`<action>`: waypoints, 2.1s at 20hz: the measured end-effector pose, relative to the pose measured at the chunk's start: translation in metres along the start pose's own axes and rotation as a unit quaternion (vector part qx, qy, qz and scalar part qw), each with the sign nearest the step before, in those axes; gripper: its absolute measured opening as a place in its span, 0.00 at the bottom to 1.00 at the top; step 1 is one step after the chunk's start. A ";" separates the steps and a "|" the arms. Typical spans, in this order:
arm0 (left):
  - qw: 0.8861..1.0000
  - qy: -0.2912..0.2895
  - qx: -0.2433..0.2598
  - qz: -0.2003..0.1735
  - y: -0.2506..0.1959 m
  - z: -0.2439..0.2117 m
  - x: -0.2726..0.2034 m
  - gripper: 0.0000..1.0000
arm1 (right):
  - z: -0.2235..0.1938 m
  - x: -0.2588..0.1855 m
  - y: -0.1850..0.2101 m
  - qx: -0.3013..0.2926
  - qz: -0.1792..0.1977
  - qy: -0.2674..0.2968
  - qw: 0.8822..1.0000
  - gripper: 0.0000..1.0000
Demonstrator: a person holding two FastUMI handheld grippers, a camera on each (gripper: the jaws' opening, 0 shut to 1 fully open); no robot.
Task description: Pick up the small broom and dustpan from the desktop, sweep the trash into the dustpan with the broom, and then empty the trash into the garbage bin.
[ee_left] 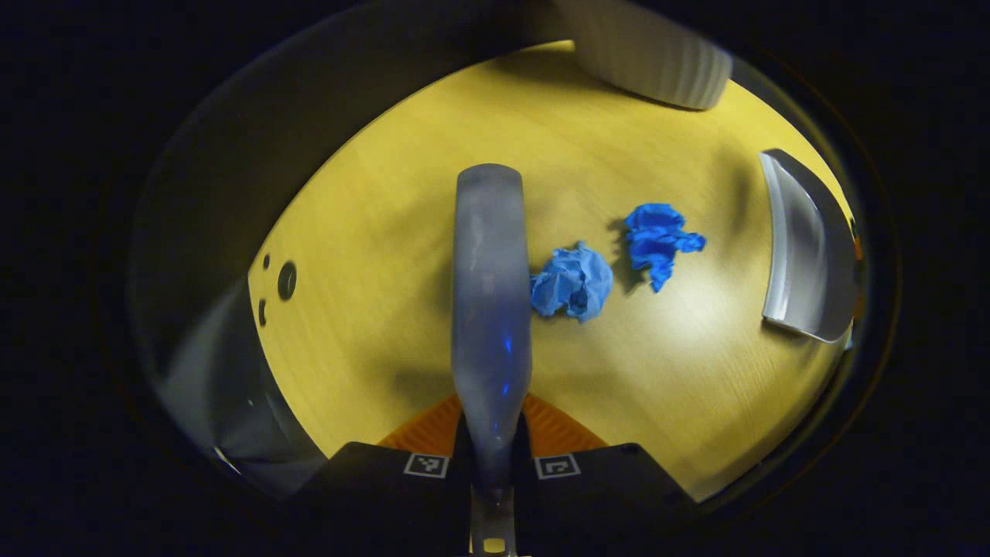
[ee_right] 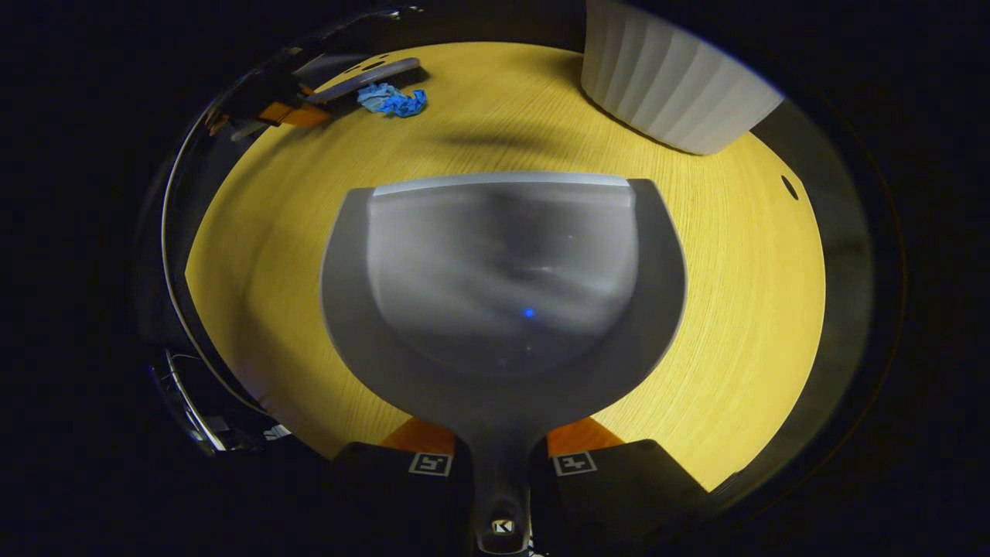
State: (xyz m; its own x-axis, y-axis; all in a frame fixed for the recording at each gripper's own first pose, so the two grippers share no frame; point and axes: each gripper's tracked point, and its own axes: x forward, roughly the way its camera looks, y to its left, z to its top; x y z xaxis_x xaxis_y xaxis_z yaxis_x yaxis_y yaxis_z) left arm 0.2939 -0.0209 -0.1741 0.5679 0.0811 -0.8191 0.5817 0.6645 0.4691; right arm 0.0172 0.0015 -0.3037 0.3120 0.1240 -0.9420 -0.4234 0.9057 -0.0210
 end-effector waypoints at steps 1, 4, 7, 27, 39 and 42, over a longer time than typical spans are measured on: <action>1.000 -0.003 0.026 -0.010 -0.012 0.009 -0.002 0.26 | 0.001 0.002 -0.001 -0.004 0.001 -0.001 1.000 0.32; 0.997 -0.014 0.052 -0.048 -0.046 0.033 -0.005 0.29 | 0.003 0.007 -0.004 -0.019 0.008 -0.004 1.000 0.32; 0.992 -0.022 0.082 -0.098 -0.091 0.041 -0.010 0.27 | 0.007 0.009 -0.005 -0.033 0.002 -0.008 0.999 0.32; 0.953 -0.072 -0.205 -0.209 -0.250 0.005 -0.115 0.29 | 0.009 0.009 -0.011 -0.040 0.065 -0.066 0.995 0.32; 0.945 -0.118 -0.268 -0.149 -0.245 -0.101 -0.075 0.26 | 0.009 0.008 -0.005 0.002 0.023 -0.092 0.995 0.32; 0.944 -0.118 -0.268 -0.152 -0.253 -0.112 -0.076 0.26 | 0.012 0.010 -0.006 -0.005 0.025 -0.098 0.995 0.32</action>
State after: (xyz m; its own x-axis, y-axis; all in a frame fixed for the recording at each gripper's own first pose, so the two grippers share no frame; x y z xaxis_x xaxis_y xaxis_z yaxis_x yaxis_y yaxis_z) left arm 0.0388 -0.1117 -0.2676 0.5735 -0.2996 -0.7625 0.3959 0.9162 -0.0623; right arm 0.0331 0.0017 -0.3088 0.4506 0.2459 -0.8582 -0.4511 0.8923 0.0188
